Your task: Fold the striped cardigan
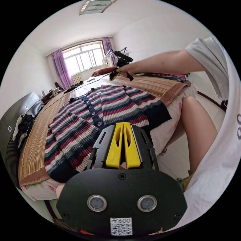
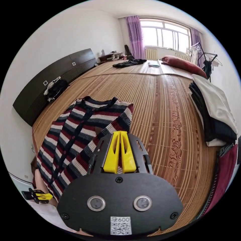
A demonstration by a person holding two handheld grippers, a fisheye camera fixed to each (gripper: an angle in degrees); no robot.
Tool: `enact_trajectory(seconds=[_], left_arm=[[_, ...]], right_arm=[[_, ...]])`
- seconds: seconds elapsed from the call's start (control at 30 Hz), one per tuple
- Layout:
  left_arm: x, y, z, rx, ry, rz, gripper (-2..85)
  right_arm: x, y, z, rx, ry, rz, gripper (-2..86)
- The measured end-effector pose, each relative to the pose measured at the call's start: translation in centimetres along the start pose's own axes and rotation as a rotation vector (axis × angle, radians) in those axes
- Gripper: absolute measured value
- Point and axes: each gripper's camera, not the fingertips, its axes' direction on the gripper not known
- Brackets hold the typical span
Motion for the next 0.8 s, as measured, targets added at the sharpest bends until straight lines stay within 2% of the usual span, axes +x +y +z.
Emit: enact_trajectory(seconds=[0.1,0.23,0.33,0.4,0.43,0.5,0.57,0.63,0.67,0.73,0.8], left_arm=[[0.3,2.3,0.7,-0.030,-0.022,0.005,0.8],[-0.7,3.9,0.4,-0.035,0.040,-0.057,0.8],[-0.7,5.7,-0.2,-0.015,0.060,-0.033,0.9],[-0.6,6.8,-0.6,0.000,0.062,-0.040,1.1],[-0.5,7.2,-0.8,0.005,0.061,-0.043,1.2],[0.2,8.5,-1.6,0.025,0.042,-0.024,1.8],[0.9,9.7,-3.0,0.064,0.013,-0.001,2.6],[1.5,11.3,-6.2,0.205,-0.053,-0.035,3.6],[2.0,12.5,-8.8,0.325,-0.119,-0.044,4.4],[3.4,14.7,-13.4,0.484,-0.279,-0.019,7.5],[4.3,15.7,-15.7,0.485,-0.358,0.038,8.7]], right_arm=[[-1.7,0.1,6.0,-0.228,0.173,-0.063,-0.9],[-3.7,0.7,6.9,-0.249,0.205,-0.069,-0.8],[-6.0,2.6,3.9,-0.032,0.197,-0.073,-0.8],[-7.0,3.9,6.0,-0.124,0.150,-0.082,-0.8],[-7.9,4.9,8.4,-0.269,0.169,-0.115,-0.8],[-9.9,6.7,5.6,-0.085,0.226,-0.080,-0.8],[-12.9,12.1,-2.0,0.307,0.052,-0.018,-0.8],[-16.5,18.0,-6.7,0.510,-0.033,-0.094,-0.8],[-19.5,22.1,-8.9,0.546,-0.052,-0.196,-0.8],[-24.5,28.7,-10.8,0.499,-0.052,-0.389,-0.8],[-29.4,36.0,-11.5,0.427,-0.040,-0.600,-0.8]])
